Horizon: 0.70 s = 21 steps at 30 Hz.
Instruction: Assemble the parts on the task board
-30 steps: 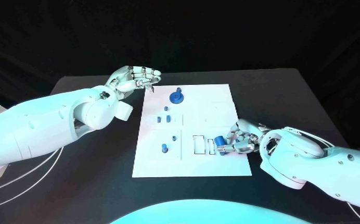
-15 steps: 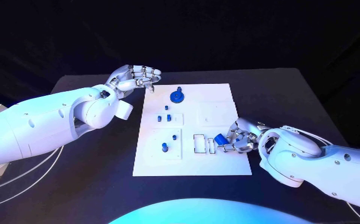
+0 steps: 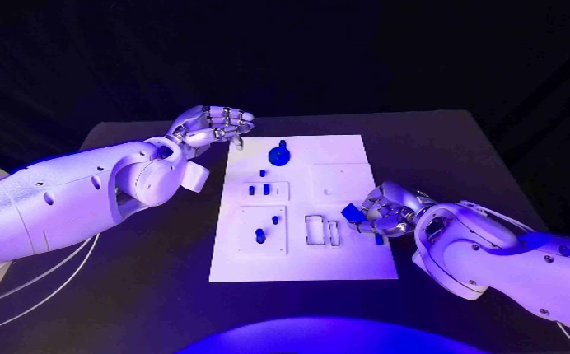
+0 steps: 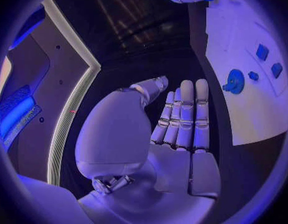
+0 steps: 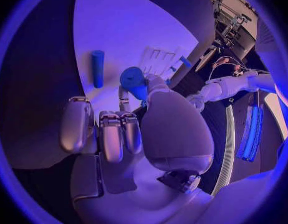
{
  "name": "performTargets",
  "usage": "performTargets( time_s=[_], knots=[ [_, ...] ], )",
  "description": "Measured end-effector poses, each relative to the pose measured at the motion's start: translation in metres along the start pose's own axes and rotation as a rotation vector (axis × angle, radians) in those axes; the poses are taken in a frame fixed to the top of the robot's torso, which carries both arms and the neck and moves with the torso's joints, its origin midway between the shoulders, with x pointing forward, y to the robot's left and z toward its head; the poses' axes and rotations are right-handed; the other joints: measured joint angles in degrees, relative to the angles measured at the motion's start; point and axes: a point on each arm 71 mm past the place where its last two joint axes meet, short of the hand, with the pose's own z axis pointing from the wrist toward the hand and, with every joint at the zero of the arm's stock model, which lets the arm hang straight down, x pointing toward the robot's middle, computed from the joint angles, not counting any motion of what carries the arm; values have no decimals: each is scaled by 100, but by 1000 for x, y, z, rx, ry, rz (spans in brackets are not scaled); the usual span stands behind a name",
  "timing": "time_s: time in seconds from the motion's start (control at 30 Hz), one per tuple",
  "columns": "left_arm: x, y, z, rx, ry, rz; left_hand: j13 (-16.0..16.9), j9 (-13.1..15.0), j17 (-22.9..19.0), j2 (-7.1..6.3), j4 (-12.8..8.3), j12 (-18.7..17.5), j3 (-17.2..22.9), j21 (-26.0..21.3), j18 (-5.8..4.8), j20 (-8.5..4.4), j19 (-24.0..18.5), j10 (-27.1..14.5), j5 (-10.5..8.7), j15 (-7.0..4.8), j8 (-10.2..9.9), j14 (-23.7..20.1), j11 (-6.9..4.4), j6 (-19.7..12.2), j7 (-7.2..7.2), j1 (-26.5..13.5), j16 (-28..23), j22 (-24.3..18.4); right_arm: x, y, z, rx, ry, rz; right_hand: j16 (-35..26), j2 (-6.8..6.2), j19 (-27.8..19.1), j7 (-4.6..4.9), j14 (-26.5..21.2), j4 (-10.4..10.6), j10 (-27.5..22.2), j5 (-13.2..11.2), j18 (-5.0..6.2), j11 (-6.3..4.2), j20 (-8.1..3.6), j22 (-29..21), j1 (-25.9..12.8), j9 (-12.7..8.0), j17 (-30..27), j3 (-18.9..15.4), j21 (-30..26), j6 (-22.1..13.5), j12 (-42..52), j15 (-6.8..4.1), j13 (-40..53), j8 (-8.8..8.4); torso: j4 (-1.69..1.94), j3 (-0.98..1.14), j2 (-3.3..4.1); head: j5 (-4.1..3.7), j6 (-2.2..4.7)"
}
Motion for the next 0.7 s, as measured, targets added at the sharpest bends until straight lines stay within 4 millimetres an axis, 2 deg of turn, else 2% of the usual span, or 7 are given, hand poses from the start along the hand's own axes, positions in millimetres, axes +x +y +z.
performTargets(
  time_s=[0.17,0.47,0.7],
  knots=[
    [0,0,0,0,1,0,0,0,0,0,0,0,0,0,0,0,0,0,0,7,0,-8,0,0,0,0,22,0,-10,9,-3,-24,-28,42,0,153,-20,21,-11,7,0,5,0,0,-20,0,-164,-2,0,8,0,21,0,-10,0,0,-1,0,1,-5,18],
    [0,0,1,-1,2,-1,0,0,-1,0,0,0,0,0,0,0,0,0,0,7,0,-7,0,0,0,0,22,0,0,26,0,-53,18,97,0,122,-20,22,-11,15,-17,6,0,-16,-20,4,-341,-2,0,47,0,22,0,-10,0,2,-2,3,12,10,22],
    [1,1,1,-2,3,0,-6,0,5,0,0,0,0,0,0,0,0,0,0,7,0,-7,0,0,0,0,22,-5,16,34,3,-60,88,107,0,191,-20,22,-11,13,-17,28,0,-16,-19,4,-504,-2,-1,95,-76,22,0,-10,-1,4,7,14,19,2,7]
  ],
)
